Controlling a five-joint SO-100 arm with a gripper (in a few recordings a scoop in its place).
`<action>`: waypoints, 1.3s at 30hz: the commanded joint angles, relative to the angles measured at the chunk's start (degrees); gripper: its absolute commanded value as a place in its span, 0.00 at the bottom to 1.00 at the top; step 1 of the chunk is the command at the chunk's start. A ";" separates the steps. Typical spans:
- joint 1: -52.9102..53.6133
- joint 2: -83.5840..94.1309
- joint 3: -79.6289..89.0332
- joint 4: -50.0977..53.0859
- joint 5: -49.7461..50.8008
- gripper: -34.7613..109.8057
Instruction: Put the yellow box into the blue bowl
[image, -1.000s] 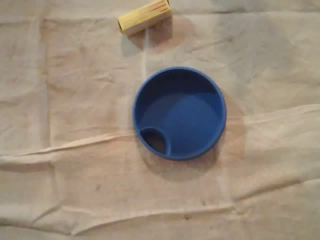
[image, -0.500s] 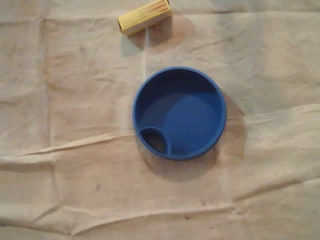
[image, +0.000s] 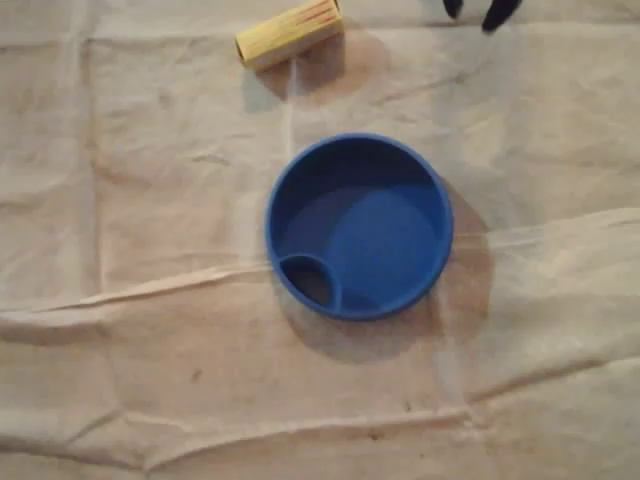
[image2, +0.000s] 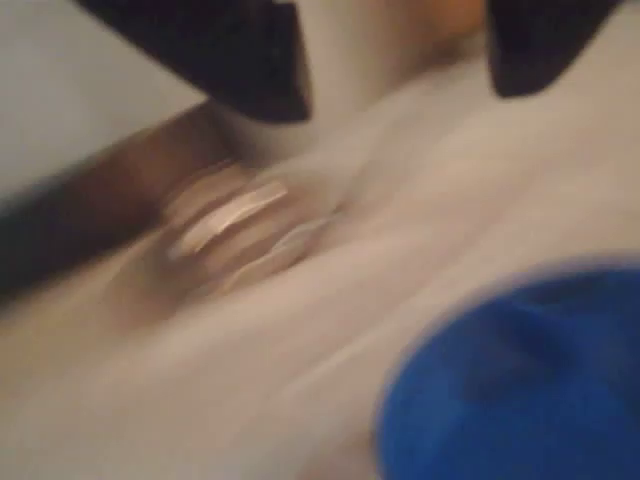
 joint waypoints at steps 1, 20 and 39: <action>2.37 0.44 -4.66 0.88 -24.35 0.30; 26.98 -14.77 -12.66 0.70 -129.64 0.30; 41.31 -34.10 -16.35 -6.59 -162.60 0.31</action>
